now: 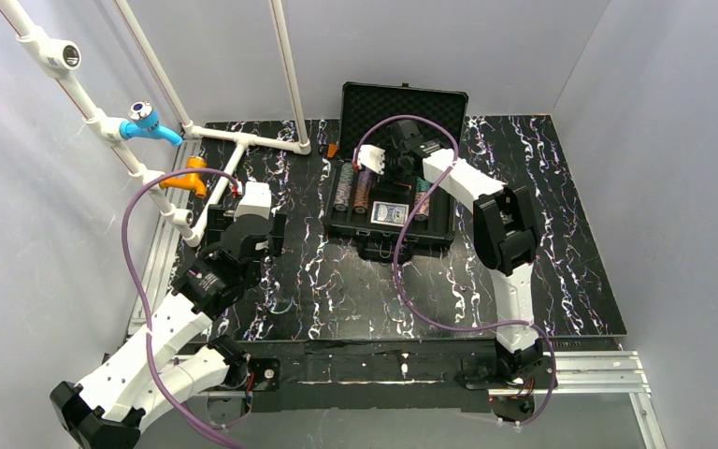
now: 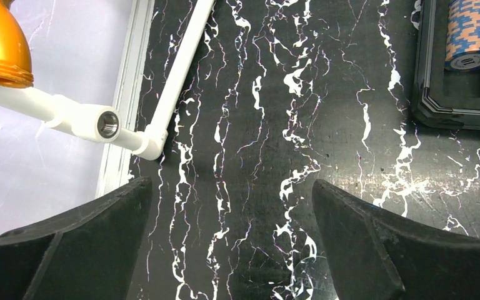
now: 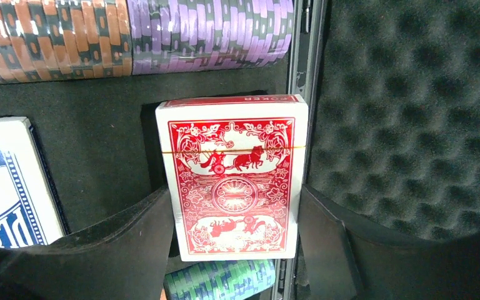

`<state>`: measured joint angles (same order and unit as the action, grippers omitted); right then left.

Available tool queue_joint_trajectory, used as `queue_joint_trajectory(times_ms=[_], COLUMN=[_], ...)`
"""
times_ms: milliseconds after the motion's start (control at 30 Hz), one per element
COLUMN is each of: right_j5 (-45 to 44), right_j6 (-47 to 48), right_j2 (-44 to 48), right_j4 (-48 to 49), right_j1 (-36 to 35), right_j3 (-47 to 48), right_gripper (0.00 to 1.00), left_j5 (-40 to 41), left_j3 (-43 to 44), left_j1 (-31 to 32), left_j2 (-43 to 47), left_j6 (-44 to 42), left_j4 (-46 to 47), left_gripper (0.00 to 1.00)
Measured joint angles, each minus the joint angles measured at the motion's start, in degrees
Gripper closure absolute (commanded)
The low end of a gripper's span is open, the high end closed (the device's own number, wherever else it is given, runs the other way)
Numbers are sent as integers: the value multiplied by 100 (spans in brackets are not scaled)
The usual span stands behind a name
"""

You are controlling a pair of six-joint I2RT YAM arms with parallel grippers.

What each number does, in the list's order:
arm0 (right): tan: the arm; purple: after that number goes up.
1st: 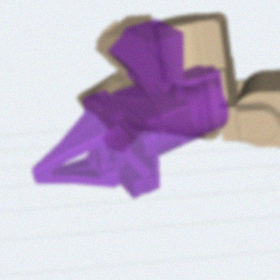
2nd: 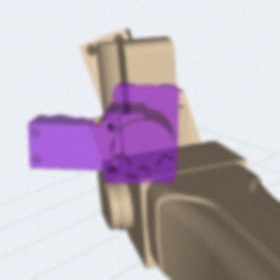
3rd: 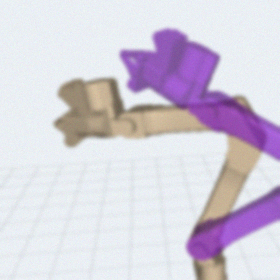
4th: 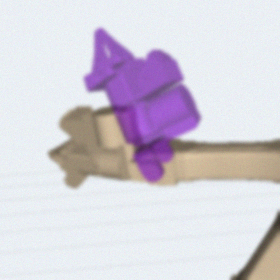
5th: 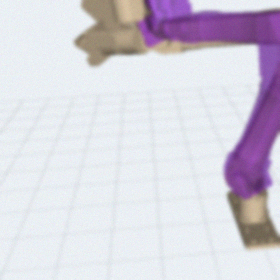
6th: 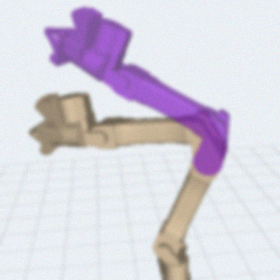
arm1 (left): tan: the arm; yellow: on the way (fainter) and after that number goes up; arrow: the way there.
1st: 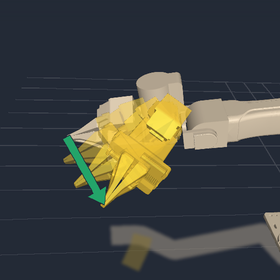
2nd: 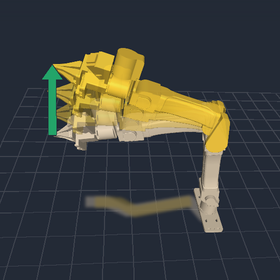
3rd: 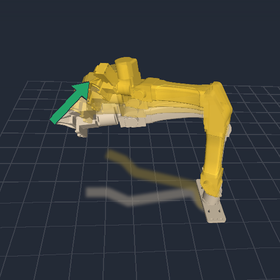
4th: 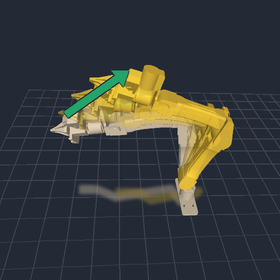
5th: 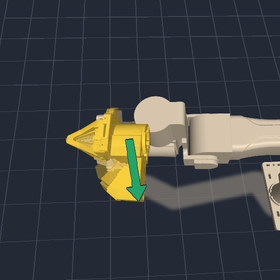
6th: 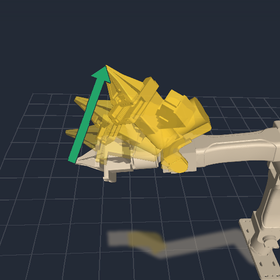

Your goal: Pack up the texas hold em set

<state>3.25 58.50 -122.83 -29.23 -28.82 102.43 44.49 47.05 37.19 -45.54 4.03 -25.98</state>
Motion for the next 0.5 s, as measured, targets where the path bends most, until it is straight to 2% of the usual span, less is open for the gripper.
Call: queue_joint_trajectory(times_ms=[500], right_j5=[142], right_j6=[70], right_j2=[133], right_j4=[101], right_j1=[-4], right_j3=[-225], right_gripper=[99], left_j5=[2], left_j3=[0], left_j1=[0], left_j2=[-9], left_j6=[-2], left_j4=[4], left_gripper=[1])
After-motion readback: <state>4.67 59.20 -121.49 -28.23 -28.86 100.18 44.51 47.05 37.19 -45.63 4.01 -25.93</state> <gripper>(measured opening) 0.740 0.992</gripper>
